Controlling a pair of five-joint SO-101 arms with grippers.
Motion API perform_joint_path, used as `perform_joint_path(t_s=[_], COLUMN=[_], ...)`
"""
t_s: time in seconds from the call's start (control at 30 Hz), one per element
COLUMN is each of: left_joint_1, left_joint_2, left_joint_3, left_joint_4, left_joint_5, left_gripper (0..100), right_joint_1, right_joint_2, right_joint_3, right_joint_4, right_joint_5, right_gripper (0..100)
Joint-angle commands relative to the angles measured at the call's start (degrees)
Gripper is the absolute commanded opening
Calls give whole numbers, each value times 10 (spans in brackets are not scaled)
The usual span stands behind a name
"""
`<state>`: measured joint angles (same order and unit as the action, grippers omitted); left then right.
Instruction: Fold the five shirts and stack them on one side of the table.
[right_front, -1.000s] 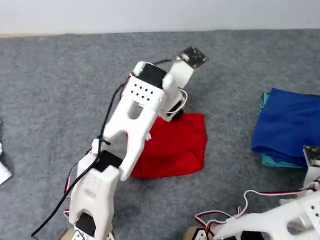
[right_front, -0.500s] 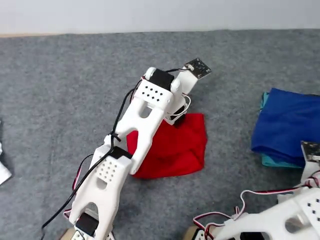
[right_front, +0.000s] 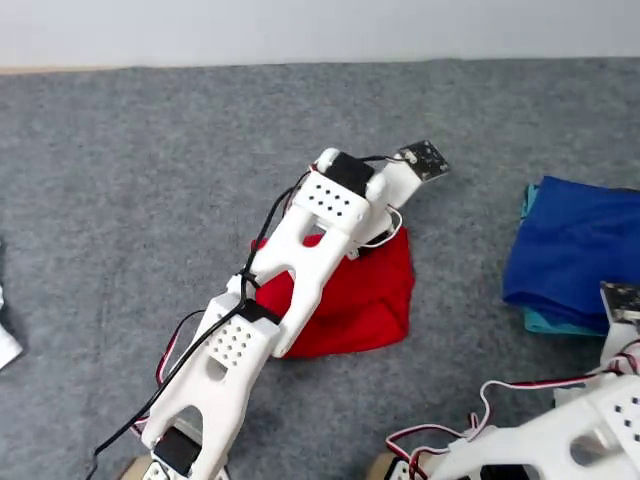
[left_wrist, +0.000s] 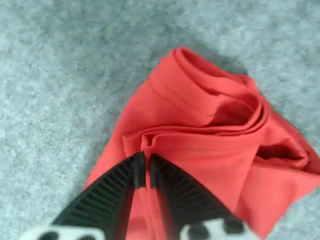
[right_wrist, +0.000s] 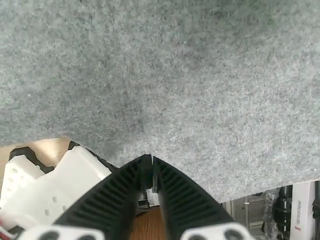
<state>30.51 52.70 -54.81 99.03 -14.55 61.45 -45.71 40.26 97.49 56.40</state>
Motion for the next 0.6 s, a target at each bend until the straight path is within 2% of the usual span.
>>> perform_joint_path(t_s=[0.0,0.17,0.57], left_joint_1=[12,39,160], left_joint_2=[-69,-142,-311], left_joint_3=[-20,25,283], left_joint_4=[15,15,15], left_joint_5=[-4,-2,-1], left_gripper=[3,3,3], right_joint_1=[-2,-2,-2], right_joint_2=[-11,-11,-11], right_joint_3=[-4,-4,-4], right_joint_4=[2,2,2], right_joint_5=[-6,-6,-6], right_gripper=[9,9,9])
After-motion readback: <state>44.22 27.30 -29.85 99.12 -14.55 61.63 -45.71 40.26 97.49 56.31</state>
